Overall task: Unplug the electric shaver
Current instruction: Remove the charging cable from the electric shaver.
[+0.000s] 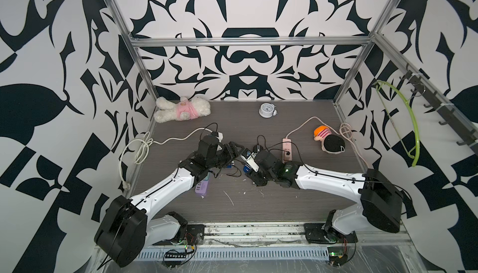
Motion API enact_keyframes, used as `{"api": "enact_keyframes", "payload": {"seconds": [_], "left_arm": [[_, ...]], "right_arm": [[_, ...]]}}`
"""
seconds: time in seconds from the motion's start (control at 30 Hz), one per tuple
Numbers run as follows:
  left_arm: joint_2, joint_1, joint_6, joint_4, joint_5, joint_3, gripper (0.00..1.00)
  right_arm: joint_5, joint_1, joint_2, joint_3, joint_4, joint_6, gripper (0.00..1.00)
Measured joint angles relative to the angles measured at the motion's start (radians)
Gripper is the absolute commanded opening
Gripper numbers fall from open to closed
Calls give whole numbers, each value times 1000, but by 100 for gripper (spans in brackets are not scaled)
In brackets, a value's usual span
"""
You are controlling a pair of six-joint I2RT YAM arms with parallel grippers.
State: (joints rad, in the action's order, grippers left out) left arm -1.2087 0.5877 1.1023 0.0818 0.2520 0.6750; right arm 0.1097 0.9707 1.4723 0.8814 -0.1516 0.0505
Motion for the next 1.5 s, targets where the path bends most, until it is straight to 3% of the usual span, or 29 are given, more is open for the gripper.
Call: {"api": "enact_keyframes", "payload": {"seconds": [0.43, 0.77, 1.07, 1.5], "left_arm": [[73, 0, 20, -97, -61, -33, 74], [-31, 0, 122, 132, -21, -160, 72], [-115, 0, 185, 286, 26, -172, 71], [-117, 0, 179, 294, 37, -156, 67]], "right_arm": [[11, 0, 7, 0, 0, 11, 2], [6, 0, 36, 0, 6, 17, 0], [3, 0, 36, 0, 16, 21, 0], [-23, 0, 36, 0, 38, 23, 0]]}}
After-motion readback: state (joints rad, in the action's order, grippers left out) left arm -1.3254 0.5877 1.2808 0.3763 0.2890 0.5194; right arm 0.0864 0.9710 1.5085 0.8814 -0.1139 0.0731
